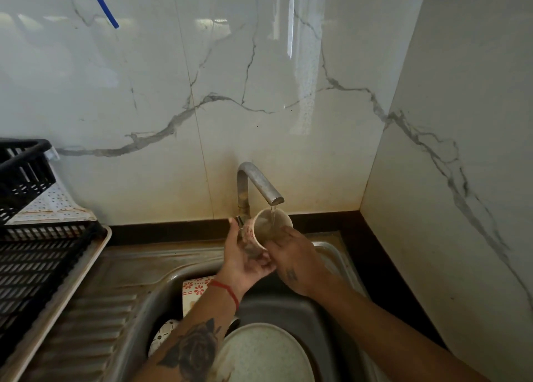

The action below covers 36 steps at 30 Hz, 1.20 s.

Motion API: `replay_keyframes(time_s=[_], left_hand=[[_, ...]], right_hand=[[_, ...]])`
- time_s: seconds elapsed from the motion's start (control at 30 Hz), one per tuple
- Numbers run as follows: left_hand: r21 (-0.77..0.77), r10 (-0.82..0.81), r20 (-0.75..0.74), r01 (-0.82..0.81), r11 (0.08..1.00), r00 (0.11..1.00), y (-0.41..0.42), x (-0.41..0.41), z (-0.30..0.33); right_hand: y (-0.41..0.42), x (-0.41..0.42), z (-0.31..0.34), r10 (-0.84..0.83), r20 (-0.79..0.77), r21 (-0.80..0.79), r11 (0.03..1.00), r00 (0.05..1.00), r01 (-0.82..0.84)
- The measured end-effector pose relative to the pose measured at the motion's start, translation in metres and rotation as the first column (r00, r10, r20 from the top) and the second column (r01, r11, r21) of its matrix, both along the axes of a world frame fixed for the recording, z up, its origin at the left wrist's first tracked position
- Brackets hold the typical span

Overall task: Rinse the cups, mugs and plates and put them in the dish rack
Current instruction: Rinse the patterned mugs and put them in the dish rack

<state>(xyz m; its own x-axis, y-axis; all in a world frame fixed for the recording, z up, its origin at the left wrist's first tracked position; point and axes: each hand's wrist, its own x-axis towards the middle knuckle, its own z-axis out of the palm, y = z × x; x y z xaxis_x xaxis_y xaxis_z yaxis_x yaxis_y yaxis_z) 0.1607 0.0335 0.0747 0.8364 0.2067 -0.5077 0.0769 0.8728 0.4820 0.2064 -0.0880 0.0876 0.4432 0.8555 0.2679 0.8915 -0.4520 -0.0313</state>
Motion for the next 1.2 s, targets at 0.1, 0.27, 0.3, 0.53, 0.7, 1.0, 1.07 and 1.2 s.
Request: replay_keyframes(time_s=[0.1, 0.27, 0.3, 0.53, 0.7, 1.0, 1.07, 1.2], left_hand=[[-0.108, 0.065, 0.113, -0.052, 0.993, 0.991, -0.013, 0.004, -0.009], [-0.036, 0.023, 0.114, -0.019, 0.999, 0.993, -0.01, 0.006, -0.012], [-0.036, 0.001, 0.113, 0.003, 0.999, 0.994, -0.011, 0.006, -0.013], [0.038, -0.025, 0.006, 0.024, 0.999, 1.0, -0.001, 0.005, -0.014], [0.264, -0.066, -0.113, 0.094, 0.96, 0.991, 0.004, 0.007, -0.009], [-0.07, 0.173, 0.085, -0.167, 0.983, 0.981, -0.005, 0.0, -0.014], [-0.046, 0.126, 0.087, -0.122, 0.991, 0.988, -0.007, 0.0, -0.013], [-0.03, 0.118, 0.071, -0.116, 0.993, 0.991, -0.007, 0.001, -0.014]], right_hand=[[0.012, -0.007, 0.006, -0.1, -0.252, 0.124, 0.983, 0.963, 0.135], [0.004, 0.009, 0.009, -0.054, -0.094, -0.292, 0.956, 0.994, 0.024], [0.008, 0.011, 0.011, -0.087, -0.087, -0.358, 0.932, 0.992, 0.051], [0.016, 0.002, 0.014, -0.162, -0.209, -0.456, 0.889, 0.964, 0.051], [0.02, 0.0, 0.004, -0.18, 0.015, -0.332, 0.927, 0.984, 0.175], [0.024, -0.005, 0.003, -0.112, -0.446, -0.126, 0.99, 0.888, 0.061], [0.019, 0.002, 0.003, -0.123, -0.11, -0.308, 0.948, 0.986, 0.084], [0.026, -0.005, 0.003, -0.233, -0.347, -0.158, 0.969, 0.908, 0.188]])
